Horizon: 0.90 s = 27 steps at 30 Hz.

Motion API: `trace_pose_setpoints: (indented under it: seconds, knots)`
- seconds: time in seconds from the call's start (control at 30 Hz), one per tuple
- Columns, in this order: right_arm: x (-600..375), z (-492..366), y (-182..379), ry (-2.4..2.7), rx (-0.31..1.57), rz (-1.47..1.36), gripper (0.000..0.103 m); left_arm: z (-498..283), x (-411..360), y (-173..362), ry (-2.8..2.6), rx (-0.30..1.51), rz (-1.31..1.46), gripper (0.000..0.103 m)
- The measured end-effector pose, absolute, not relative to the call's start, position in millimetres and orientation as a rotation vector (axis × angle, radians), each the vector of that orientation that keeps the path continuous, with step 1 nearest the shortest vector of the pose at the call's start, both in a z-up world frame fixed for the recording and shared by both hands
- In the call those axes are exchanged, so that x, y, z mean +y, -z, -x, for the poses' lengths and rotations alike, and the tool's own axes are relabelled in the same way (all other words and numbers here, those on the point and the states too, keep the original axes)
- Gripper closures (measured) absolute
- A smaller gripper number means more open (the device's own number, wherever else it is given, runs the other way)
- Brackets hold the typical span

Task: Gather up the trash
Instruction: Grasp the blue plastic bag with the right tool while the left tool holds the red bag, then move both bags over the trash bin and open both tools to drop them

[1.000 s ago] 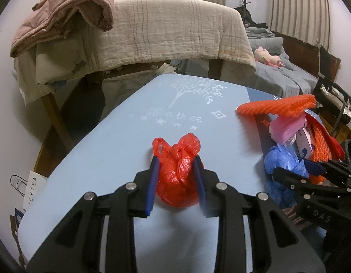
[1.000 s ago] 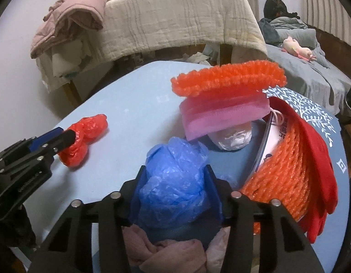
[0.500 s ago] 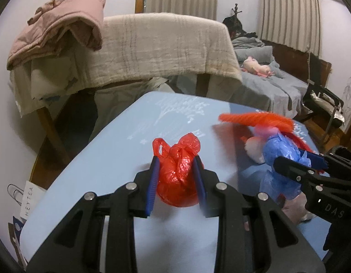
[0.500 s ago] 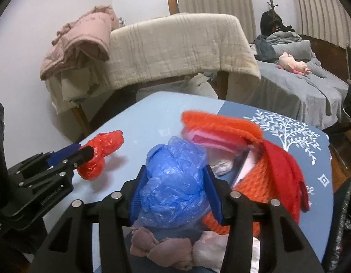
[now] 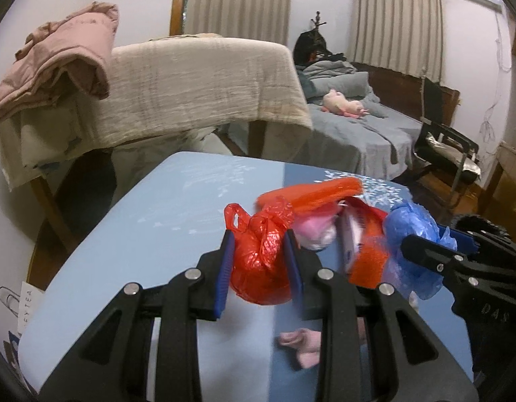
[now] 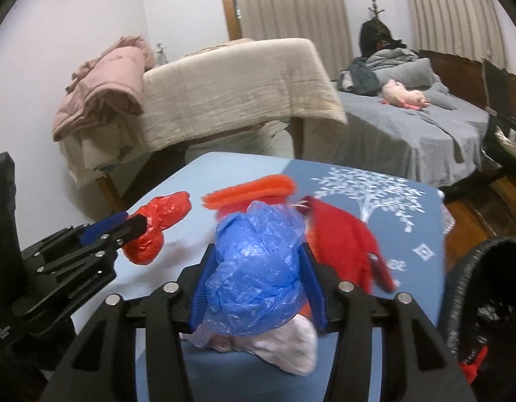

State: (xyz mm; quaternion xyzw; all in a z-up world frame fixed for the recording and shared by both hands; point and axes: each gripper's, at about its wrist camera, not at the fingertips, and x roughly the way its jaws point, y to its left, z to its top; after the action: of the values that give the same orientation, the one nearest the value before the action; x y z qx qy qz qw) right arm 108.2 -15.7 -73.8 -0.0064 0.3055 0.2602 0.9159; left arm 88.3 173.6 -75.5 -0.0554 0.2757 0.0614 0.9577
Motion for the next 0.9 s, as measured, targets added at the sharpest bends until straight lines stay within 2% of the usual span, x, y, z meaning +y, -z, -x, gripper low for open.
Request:
trace_pose_setpoints:
  seconds: [0.9]
  knots:
    - [-169.3, -91.0, 54.1, -0.237, 0.551, -0.061, 0.054, -100.0, 39.8, 58.5, 0.148, 0.525, 0.051, 0.074]
